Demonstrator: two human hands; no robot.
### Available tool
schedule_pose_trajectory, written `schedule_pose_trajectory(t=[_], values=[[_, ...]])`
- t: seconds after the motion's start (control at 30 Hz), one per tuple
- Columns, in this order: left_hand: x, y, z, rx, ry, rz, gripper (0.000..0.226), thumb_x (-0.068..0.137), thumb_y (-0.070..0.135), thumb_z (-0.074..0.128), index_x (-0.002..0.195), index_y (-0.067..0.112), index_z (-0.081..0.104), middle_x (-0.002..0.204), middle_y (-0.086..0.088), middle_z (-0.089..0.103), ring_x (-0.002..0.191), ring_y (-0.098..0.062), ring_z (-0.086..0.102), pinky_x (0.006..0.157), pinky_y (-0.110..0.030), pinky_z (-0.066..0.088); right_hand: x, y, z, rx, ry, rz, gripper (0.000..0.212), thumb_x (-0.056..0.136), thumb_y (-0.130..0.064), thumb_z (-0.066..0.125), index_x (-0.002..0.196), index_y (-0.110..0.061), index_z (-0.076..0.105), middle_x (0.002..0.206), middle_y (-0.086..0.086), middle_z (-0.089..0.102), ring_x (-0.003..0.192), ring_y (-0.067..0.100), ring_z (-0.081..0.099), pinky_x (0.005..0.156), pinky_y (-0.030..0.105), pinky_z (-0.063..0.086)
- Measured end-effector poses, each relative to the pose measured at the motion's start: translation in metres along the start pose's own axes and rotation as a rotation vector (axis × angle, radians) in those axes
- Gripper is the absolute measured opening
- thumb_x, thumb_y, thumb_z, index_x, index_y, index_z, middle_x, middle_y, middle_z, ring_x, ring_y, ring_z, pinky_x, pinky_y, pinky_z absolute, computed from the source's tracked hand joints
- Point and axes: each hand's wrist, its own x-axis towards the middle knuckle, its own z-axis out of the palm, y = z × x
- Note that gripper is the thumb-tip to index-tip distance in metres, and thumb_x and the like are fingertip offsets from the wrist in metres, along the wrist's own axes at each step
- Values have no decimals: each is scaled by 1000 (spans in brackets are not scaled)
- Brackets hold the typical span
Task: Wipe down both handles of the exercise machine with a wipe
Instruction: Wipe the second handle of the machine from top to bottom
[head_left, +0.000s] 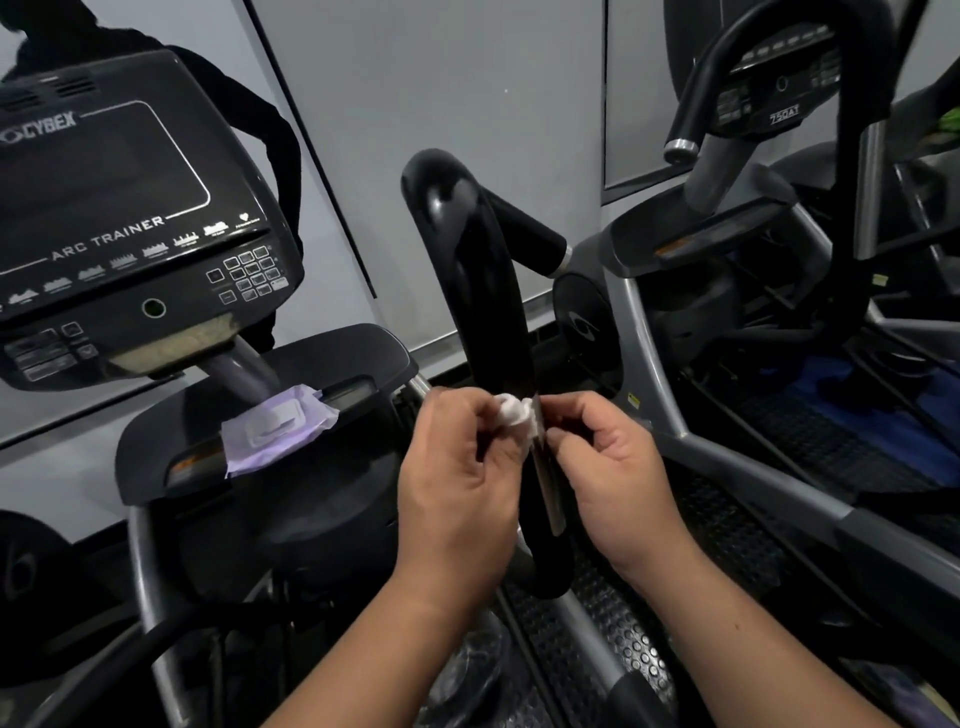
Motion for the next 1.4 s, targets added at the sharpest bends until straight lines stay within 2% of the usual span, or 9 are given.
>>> schedule_pose_trajectory(t=[0.17, 0.33, 0.5, 0.73, 0.9, 1.03, 1.17, 1.33, 1.4], values=[[-4, 8, 2, 178, -4, 124, 30, 85, -4, 74, 94, 23, 65, 91, 4, 58, 89, 4, 59, 79, -6, 44, -5, 0, -3, -6, 4, -19, 28, 88, -12, 58, 101, -30, 74, 106, 2, 74, 102, 19, 71, 93, 43, 57], [-9, -5, 2, -19, 28, -84, 28, 86, 8, 66, 86, 35, 58, 91, -2, 62, 85, -18, 65, 76, -29, 53, -10, 1, -5, 1, 4, -17, 25, 90, -11, 58, 106, -22, 74, 107, 2, 74, 102, 19, 71, 94, 46, 57], [-27, -3, 11, -4, 25, -213, 34, 87, 2, 69, 85, 34, 59, 88, 1, 63, 83, -17, 63, 73, -35, 52, -14, 2, -6, 15, 20, 8, 29, 87, -15, 56, 108, -24, 73, 109, 4, 74, 105, 23, 70, 96, 52, 55], [-34, -8, 10, -49, -21, -281, 16, 87, 21, 65, 86, 36, 60, 88, -3, 66, 83, -24, 67, 75, -52, 56, -22, 2, -7, 5, 39, 10, 30, 86, -14, 56, 109, -22, 73, 108, 4, 74, 103, 22, 71, 94, 51, 57], [-10, -10, 7, -76, 71, -220, 25, 92, 19, 66, 81, 40, 58, 82, -7, 64, 76, -24, 63, 70, -41, 53, -23, 1, -7, -32, 37, -1, 28, 91, -5, 55, 109, -16, 72, 105, 3, 75, 101, 21, 71, 93, 44, 58], [-32, -14, 6, 101, -102, -191, 33, 89, 2, 66, 83, 33, 56, 87, 4, 62, 79, -8, 62, 70, -30, 52, -24, -2, -8, -76, 68, 0, 33, 95, 2, 51, 106, -20, 73, 101, 1, 76, 95, 17, 72, 86, 38, 59], [-19, -15, 7, -68, 5, -283, 17, 92, 28, 66, 81, 38, 56, 79, 1, 65, 72, -20, 64, 63, -42, 54, -20, -4, -7, -95, 70, -4, 31, 95, 0, 52, 104, -20, 74, 98, 0, 76, 94, 18, 72, 84, 39, 60], [-40, -18, 9, 27, -79, -275, 25, 93, 15, 69, 84, 32, 54, 80, 0, 62, 72, -12, 59, 65, -32, 48, -21, -4, -6, -91, 84, -1, 32, 94, 1, 52, 101, -21, 74, 96, 2, 76, 91, 21, 73, 84, 46, 61], [-34, -20, 8, -78, -14, -323, 25, 95, 16, 68, 84, 35, 56, 81, -2, 65, 73, -17, 62, 66, -39, 54, -21, -3, -6, -84, 83, 0, 31, 95, 1, 52, 102, -20, 74, 97, 3, 76, 92, 22, 73, 85, 49, 60]])
